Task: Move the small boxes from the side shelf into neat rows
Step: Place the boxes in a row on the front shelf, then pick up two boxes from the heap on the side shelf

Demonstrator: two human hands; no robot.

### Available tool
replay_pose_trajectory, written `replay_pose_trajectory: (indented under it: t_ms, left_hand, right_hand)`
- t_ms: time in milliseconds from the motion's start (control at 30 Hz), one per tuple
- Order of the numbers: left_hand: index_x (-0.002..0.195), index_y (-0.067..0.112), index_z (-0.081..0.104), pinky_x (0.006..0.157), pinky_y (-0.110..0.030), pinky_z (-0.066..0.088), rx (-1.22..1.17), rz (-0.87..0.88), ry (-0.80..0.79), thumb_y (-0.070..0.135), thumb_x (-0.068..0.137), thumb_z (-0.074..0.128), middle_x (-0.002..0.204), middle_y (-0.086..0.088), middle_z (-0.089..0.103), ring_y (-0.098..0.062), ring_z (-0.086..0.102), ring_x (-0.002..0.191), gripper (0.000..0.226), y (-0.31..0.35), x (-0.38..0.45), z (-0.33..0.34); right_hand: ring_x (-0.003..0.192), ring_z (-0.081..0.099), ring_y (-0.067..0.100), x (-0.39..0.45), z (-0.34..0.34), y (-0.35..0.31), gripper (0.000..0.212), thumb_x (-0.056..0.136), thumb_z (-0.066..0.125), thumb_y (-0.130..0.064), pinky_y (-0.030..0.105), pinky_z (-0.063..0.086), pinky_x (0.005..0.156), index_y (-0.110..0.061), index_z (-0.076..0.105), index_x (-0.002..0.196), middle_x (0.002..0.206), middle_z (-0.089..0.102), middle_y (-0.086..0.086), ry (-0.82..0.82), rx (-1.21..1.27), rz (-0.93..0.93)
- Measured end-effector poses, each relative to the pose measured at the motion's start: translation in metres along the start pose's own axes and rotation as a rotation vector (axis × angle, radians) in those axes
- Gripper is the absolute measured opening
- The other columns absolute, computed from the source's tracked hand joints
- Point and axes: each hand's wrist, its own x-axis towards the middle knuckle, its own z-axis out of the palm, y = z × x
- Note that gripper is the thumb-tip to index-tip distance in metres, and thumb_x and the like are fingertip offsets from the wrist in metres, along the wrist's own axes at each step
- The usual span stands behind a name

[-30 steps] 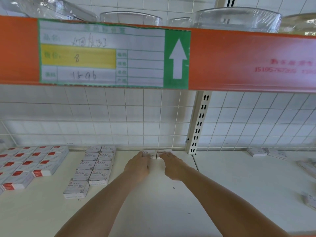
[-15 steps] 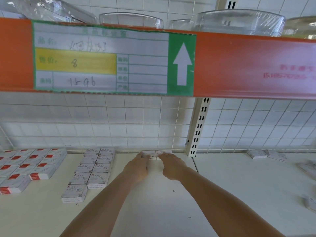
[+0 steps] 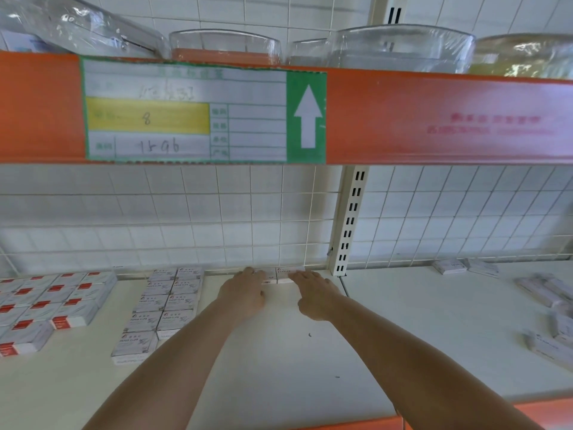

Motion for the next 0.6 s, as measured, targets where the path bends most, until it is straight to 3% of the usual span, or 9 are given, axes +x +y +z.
replay_pose_trajectory:
  t_ms: [167,433,600]
  left_hand:
    - [0.133,0.016,0.045,0.093,-0.035,0.041,0.055,0.051,0.028,0.022,0.096,0.038,0.131,-0.006,0.049,-0.024,0.044,0.122,0.039,0.012,-0.011,-0.016]
    - [0.123,0.016,0.056,0.080,-0.030,0.044,0.054,0.159,0.065,0.023,0.094,0.042,0.121,-0.004,0.060,-0.024,0.058,0.105,0.033,0.037,-0.028,-0.018]
    - [0.123,0.014,0.055,0.090,-0.031,0.048,0.016,0.264,0.041,0.025,0.094,0.043,0.135,-0.003,0.054,-0.023,0.055,0.115,0.033,0.063,-0.030,-0.008]
  right_hand:
    - [0.141,0.027,0.023,-0.020,-0.008,-0.002,0.063,0.091,0.046,-0.007,0.038,0.024,0.113,-0.020,0.027,0.150,0.152,0.033,0.003,0.057,-0.005,0.033]
    - [0.138,0.033,0.024,-0.056,-0.011,0.000,0.053,0.093,0.047,-0.013,0.038,0.028,0.112,-0.021,0.037,0.144,0.147,0.041,0.005,0.144,0.034,0.105]
    - [0.133,0.038,0.025,-0.083,-0.010,0.012,0.053,0.093,0.045,-0.013,0.036,0.033,0.106,-0.020,0.037,0.145,0.144,0.044,0.006,0.172,0.077,0.178]
